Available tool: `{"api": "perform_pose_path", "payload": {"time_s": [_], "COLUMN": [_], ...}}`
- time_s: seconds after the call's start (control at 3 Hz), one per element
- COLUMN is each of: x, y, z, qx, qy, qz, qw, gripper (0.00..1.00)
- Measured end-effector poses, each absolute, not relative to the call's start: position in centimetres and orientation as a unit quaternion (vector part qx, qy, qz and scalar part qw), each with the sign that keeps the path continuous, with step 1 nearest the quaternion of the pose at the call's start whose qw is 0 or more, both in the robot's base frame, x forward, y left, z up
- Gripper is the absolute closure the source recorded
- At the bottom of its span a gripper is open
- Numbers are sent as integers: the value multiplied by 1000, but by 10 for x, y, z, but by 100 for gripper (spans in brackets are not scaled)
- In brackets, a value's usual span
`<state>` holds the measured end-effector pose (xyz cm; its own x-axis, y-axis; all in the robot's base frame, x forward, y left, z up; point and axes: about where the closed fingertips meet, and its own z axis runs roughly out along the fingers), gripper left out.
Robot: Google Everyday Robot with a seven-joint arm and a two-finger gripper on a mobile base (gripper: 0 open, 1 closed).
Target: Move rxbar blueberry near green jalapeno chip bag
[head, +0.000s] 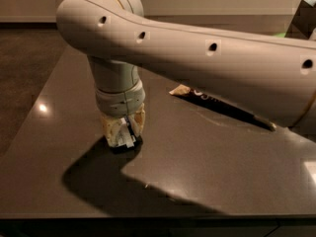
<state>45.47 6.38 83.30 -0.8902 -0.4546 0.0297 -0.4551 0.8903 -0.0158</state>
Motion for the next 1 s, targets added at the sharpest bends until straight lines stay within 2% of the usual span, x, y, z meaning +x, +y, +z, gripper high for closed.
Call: {"api": "perform_pose_path", "payload": {"time_s": [0.33,0.67,1.0], "x": [455,472,515], "y": [64,80,95], "z": [837,846,869], "qx": [234,243,249], "qy": [-972,-970,-968], "qz": [11,26,39], "qw": [13,6,-20], "gripper": [100,100,100]}}
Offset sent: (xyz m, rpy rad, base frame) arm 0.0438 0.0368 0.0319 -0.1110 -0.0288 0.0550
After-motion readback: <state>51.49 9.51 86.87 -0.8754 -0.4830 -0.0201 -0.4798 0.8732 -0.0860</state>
